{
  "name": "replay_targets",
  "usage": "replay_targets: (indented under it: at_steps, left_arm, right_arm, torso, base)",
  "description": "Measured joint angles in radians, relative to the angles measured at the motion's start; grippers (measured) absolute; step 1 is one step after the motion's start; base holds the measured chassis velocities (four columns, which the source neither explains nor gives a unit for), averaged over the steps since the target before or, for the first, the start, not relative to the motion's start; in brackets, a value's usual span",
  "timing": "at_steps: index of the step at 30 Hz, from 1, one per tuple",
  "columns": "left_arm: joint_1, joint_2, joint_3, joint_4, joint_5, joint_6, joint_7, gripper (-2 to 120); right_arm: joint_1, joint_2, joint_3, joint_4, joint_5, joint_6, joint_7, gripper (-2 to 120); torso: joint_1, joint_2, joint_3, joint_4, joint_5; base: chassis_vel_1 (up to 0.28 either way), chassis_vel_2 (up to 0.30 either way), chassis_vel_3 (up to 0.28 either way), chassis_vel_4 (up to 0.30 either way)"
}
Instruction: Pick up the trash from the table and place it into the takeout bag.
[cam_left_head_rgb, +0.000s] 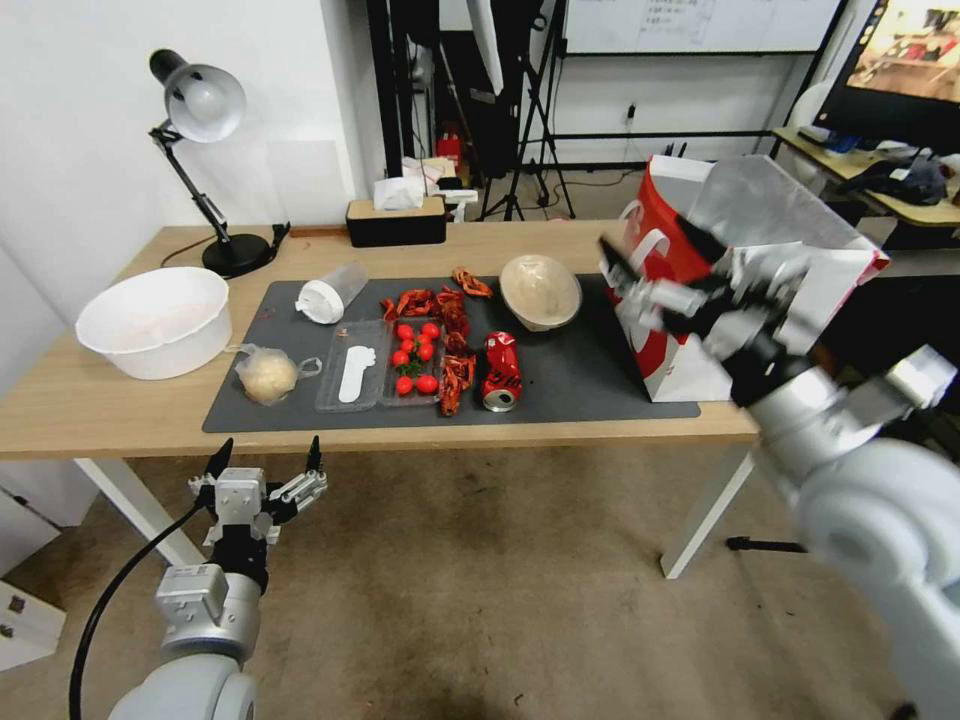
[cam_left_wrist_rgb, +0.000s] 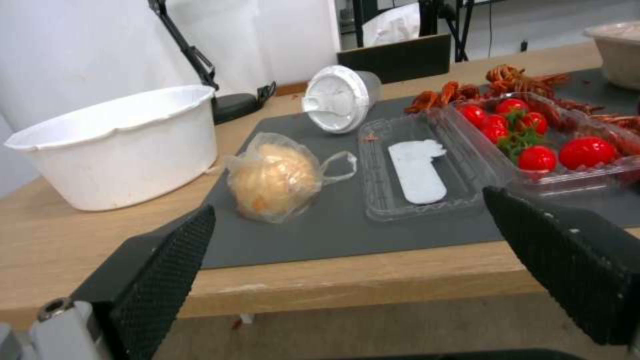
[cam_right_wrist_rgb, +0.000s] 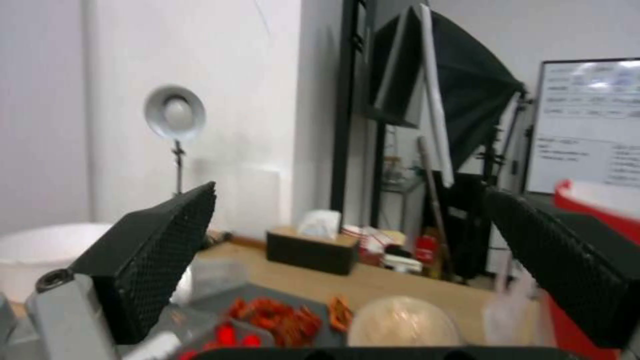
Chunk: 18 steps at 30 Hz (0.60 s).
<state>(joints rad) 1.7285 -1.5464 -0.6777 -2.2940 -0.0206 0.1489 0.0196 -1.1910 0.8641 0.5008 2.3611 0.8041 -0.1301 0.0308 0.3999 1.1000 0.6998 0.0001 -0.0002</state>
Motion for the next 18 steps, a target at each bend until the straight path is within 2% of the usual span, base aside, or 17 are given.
replay_targets:
  at_steps: [1,2,4,5,9,10,12,18]
  left_arm:
    - [0.000,0.002,-0.001,0.001,-0.001,-0.002,-0.001,100]
    - [0.000,0.002,-0.001,0.001,-0.001,-0.002,-0.001,100]
    - [0.000,0.009,-0.003,0.008,-0.003,-0.010,-0.002,100]
    - [0.000,0.009,-0.003,0.008,-0.003,-0.010,-0.002,100]
    - [-0.003,0.016,-0.005,0.020,-0.003,-0.020,-0.004,100]
    - [-0.003,0.016,-0.005,0.020,-0.003,-0.020,-0.004,100]
    - [-0.006,0.017,-0.003,0.024,-0.004,-0.020,-0.004,100]
    - [-0.007,0.022,-0.003,0.029,-0.004,-0.020,-0.004,100]
  right_arm:
    - [-0.045,0.012,-0.010,0.004,-0.076,0.020,-0.006,100]
    - [-0.045,0.012,-0.010,0.004,-0.076,0.020,-0.006,100]
    - [-0.179,0.069,-0.034,0.001,-0.270,0.081,0.016,100]
    - [-0.179,0.069,-0.034,0.001,-0.270,0.081,0.016,100]
    - [-0.361,0.184,-0.079,-0.075,-0.479,0.195,0.134,100]
    - [-0.361,0.184,-0.079,-0.075,-0.479,0.195,0.134,100]
    - [-0.415,0.220,-0.122,-0.115,-0.544,0.228,0.204,100]
    - [-0.464,0.262,-0.167,-0.174,-0.612,0.281,0.250,100]
  torso:
    - [0.000,0.000,0.000,-0.0002,0.0001]
    - [0.000,0.000,0.000,-0.0002,0.0001]
    - [0.000,0.000,0.000,0.0000,0.0001]
    - [0.000,0.000,0.000,0.0000,0.0001]
    - [0.000,0.000,0.000,-0.0002,0.0002]
    - [0.000,0.000,0.000,-0.0002,0.0002]
    - [0.000,0.000,0.000,-0.0001,-0.0001]
    - [0.000,0.000,0.000,-0.0002,0.0002]
  base:
    - [0.000,0.000,0.000,0.000]
    - [0.000,0.000,0.000,0.000]
    - [0.000,0.000,0.000,0.000]
    - [0.000,0.000,0.000,0.000]
    - [0.000,0.000,0.000,0.000]
    - [0.000,0.000,0.000,0.000]
    - [0.000,0.000,0.000,0.000]
    - [0.000,0.000,0.000,0.000]
